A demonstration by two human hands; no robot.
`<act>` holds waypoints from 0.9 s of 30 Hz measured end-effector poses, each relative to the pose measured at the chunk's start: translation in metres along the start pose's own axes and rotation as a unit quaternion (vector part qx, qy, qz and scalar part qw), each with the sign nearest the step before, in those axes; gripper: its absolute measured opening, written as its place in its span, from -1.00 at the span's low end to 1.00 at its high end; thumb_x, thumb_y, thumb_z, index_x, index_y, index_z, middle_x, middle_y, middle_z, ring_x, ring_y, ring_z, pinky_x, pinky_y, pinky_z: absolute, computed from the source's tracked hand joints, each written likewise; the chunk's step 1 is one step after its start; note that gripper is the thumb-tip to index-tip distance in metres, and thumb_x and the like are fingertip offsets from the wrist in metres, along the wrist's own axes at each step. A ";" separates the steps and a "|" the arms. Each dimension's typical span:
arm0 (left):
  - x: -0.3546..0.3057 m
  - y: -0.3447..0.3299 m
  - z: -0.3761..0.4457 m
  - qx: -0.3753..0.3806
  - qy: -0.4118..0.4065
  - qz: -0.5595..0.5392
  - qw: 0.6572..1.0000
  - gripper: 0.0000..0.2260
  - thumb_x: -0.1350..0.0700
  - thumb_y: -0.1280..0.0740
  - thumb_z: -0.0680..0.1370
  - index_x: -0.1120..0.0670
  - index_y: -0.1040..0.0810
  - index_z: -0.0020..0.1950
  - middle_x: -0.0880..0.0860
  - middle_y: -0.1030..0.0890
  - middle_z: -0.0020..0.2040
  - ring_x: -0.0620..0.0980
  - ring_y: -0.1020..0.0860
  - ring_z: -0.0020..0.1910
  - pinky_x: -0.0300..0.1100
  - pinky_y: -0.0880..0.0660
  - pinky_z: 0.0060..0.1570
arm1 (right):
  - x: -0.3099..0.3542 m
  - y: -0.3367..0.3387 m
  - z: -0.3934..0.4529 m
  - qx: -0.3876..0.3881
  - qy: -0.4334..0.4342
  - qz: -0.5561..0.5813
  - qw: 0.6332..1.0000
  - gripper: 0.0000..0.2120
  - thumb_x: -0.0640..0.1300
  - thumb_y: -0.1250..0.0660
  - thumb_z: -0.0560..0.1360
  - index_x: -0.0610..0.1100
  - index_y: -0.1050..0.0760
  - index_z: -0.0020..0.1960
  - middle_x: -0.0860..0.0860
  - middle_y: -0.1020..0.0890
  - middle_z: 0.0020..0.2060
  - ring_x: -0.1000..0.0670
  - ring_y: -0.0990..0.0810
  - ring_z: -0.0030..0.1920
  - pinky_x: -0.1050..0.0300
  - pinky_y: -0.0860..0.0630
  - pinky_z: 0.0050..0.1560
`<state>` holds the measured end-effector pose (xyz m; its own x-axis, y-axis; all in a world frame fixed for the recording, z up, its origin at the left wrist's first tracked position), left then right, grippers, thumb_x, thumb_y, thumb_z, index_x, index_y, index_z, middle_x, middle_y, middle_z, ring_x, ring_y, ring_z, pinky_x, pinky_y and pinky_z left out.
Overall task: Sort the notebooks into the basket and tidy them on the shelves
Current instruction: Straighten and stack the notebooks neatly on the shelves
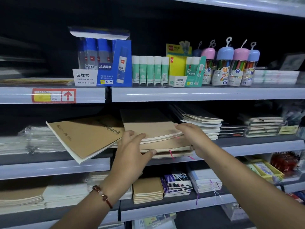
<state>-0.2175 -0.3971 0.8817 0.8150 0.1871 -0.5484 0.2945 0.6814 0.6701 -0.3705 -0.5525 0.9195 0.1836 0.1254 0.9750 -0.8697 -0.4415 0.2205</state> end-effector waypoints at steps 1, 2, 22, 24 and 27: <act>0.002 0.001 0.000 -0.012 -0.005 -0.002 1.000 -0.46 -0.20 -0.46 0.46 -0.12 -0.46 0.40 -0.06 -0.28 0.36 -0.01 -0.33 0.36 -0.28 -0.32 0.16 | -0.001 0.001 0.000 0.002 -0.002 0.005 1.000 -0.78 0.05 -0.33 0.58 -0.06 -0.56 0.13 0.12 -0.59 -0.05 0.12 -0.54 -0.11 0.11 -0.33 -0.12; 0.004 0.001 0.001 -0.019 -0.010 -0.002 1.000 -0.47 -0.22 -0.46 0.45 -0.13 -0.48 0.38 -0.08 -0.29 0.32 -0.02 -0.35 0.32 -0.27 -0.34 0.14 | -0.003 0.002 0.001 0.005 -0.002 0.008 1.000 -0.79 0.05 -0.33 0.58 -0.06 -0.57 0.12 0.13 -0.60 -0.03 0.11 -0.55 -0.09 0.11 -0.33 -0.12; 0.023 -0.019 0.023 -0.062 -0.008 -0.044 0.997 -0.52 -0.20 -0.49 0.43 -0.11 -0.54 0.31 -0.05 -0.32 0.46 -0.01 -0.30 0.45 -0.07 -0.34 0.41 | -0.036 0.017 0.015 0.042 0.158 -0.214 0.963 -0.23 -0.07 -0.61 0.29 0.03 -0.43 0.46 0.11 -0.59 0.27 0.13 -0.58 0.21 0.17 -0.46 0.31; 0.017 -0.025 0.028 -0.074 -0.005 -0.052 0.996 -0.52 -0.18 -0.50 0.42 -0.07 -0.55 0.29 -0.01 -0.32 0.44 0.01 -0.29 0.44 -0.10 -0.32 0.39 | -0.034 0.021 0.026 0.035 0.160 -0.229 0.960 -0.29 -0.11 -0.59 0.35 0.06 -0.43 0.45 0.09 -0.61 0.22 0.10 -0.59 0.20 0.19 -0.47 0.27; 0.007 -0.033 0.038 -0.079 -0.010 -0.027 0.996 -0.49 -0.20 -0.49 0.43 -0.04 -0.54 0.30 0.02 -0.32 0.39 0.05 -0.33 0.38 -0.09 -0.39 0.33 | -0.033 0.028 0.038 0.020 0.155 -0.236 0.959 -0.35 -0.10 -0.55 0.41 0.08 -0.42 0.45 0.10 -0.60 0.25 0.09 -0.57 0.23 0.13 -0.47 0.29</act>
<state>-0.2027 -0.4449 0.8748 0.8106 0.1342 -0.5699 0.2570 0.7931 0.5523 -0.3838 -0.6027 0.8945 0.4028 0.5747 0.7123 -0.7039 -0.3030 0.6425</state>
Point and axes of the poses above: each hand's wrist, its own z-axis towards the middle knuckle, its own y-axis out of the back of the hand, x = y × z, the point moved 3 cm from there along z, towards the middle knuckle
